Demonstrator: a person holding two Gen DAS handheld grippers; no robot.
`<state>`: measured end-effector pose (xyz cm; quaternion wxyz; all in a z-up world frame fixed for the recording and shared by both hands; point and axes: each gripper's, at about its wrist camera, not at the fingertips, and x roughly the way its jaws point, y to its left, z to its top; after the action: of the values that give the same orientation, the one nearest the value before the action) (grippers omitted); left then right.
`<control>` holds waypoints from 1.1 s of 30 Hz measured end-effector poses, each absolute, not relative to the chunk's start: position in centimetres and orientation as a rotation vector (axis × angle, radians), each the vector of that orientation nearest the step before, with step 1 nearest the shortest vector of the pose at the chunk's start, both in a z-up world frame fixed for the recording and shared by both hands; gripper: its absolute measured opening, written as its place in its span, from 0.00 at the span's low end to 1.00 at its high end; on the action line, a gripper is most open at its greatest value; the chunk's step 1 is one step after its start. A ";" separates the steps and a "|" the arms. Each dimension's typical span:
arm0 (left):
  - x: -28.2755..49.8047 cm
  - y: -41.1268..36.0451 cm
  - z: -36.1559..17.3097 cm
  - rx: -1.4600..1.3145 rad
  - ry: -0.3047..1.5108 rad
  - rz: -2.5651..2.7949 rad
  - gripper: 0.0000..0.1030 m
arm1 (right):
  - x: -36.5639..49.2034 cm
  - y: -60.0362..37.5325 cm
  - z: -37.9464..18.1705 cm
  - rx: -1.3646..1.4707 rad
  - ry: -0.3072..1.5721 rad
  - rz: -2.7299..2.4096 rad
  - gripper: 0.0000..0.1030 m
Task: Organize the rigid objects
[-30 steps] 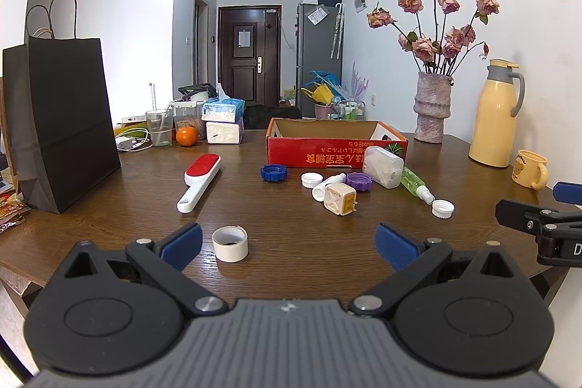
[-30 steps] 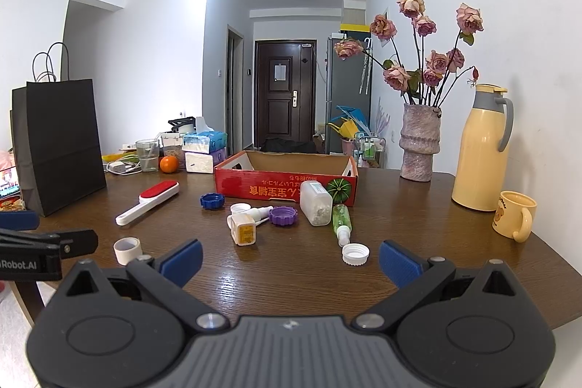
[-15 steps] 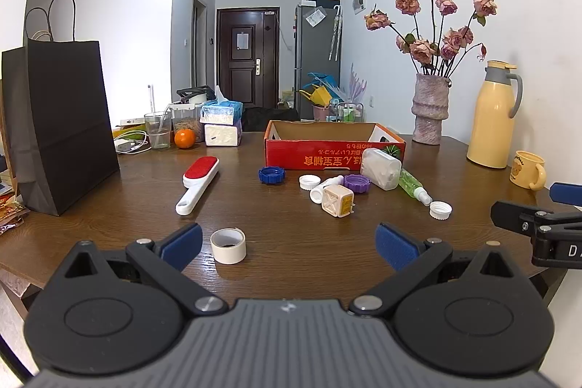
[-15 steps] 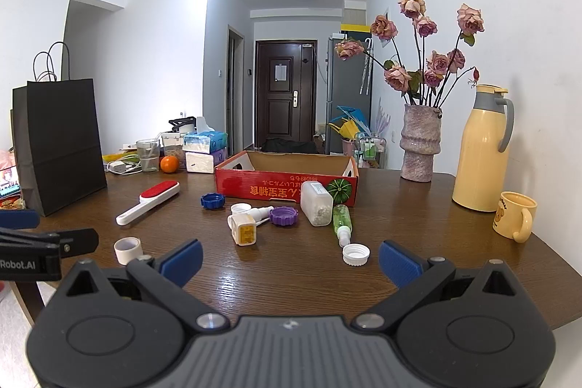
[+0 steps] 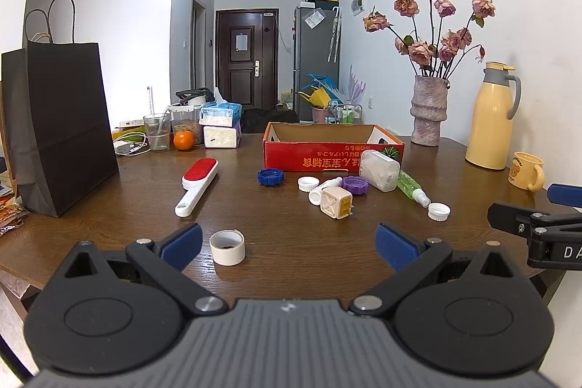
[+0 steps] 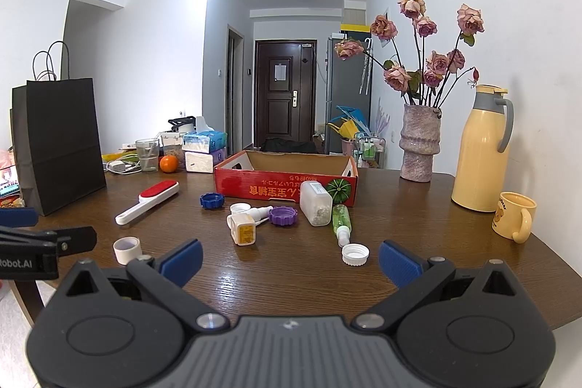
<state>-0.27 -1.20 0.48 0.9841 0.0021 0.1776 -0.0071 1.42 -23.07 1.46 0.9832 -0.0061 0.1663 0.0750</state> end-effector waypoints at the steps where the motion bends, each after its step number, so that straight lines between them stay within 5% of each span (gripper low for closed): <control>1: -0.3 -1.2 0.5 0.005 0.357 -0.014 1.00 | 1.4 -23.1 1.5 -0.012 0.334 0.151 1.00; 33: 0.9 -1.0 -0.5 -0.028 0.386 -0.016 1.00 | 2.6 -23.0 0.4 -0.020 0.370 0.146 1.00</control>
<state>0.94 -0.96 -0.46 0.9813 -0.0137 0.1919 -0.0080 2.59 -22.98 0.36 0.9802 -0.0101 0.1839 0.0724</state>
